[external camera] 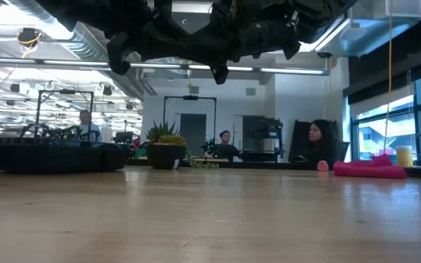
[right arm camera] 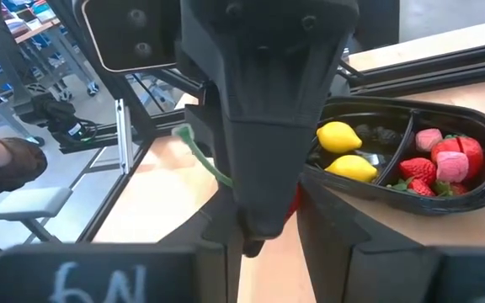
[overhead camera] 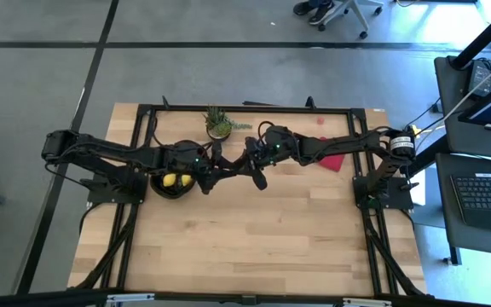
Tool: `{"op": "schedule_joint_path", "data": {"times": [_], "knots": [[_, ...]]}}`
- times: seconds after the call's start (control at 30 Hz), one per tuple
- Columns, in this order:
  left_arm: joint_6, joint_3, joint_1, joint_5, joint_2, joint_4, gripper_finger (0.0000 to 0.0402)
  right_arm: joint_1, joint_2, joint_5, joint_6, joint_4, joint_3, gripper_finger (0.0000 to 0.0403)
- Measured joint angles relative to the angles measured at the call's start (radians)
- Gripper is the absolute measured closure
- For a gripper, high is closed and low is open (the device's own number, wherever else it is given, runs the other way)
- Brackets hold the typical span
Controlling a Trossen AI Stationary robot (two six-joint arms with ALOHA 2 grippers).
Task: Pick and placing Produce into tupperware
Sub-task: Put the red strawberry into the black container
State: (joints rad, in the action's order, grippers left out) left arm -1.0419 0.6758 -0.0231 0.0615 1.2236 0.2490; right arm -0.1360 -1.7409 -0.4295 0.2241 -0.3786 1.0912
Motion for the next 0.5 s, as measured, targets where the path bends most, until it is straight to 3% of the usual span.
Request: {"op": "schedule_joint_path", "data": {"times": [0.3, 0.5], "knots": [[0.016, 0.000, 0.001, 0.021, 0.000, -0.009, 0.0315, 0.000, 0.000, -0.003, 0.007, 0.001, 0.000, 0.0310], [0.014, 0.000, 0.001, 0.023, 0.000, -0.011, 0.0319, 0.000, 0.000, -0.009, 0.044, 0.002, 0.000, 0.0277]]}}
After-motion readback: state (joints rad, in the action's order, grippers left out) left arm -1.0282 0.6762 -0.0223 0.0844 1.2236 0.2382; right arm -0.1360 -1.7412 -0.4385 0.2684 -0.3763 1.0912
